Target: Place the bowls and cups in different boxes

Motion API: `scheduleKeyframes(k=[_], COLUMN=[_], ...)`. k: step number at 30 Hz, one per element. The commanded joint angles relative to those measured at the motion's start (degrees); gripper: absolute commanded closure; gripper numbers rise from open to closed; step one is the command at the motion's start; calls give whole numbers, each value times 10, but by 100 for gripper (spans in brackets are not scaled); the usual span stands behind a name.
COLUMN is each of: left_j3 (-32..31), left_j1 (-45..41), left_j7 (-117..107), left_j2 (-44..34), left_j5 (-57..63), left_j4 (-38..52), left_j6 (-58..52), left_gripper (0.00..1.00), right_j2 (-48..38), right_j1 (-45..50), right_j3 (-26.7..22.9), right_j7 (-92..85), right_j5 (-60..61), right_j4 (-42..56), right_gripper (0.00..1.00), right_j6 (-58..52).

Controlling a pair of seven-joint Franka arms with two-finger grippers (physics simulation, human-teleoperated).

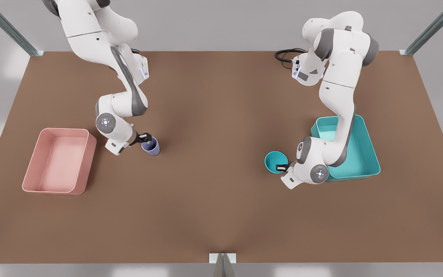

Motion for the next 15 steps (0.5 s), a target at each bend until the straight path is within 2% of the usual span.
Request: scheduleKeyframes(k=[1,9,12,15], left_j3=[0,3,14,57], left_j1=[0,0,1,34], left_j7=[42,38,37,17], left_j2=[-2,-15,-53,-133], left_j5=[-16,-15,-12,-3], left_j4=[0,12,15,13], left_j6=[4,-39,-110,-178], left_gripper=[79,79,79,79], right_j2=[3,37,48,61], right_j1=[2,2,2,2], right_j3=[0,0,1,1], right_j7=[40,40,40,40], right_j5=[1,1,1,1], right_j4=[-9,-14,-18,-18], right_gripper=[0,0,0,0], right_j6=[52,81,96,102])
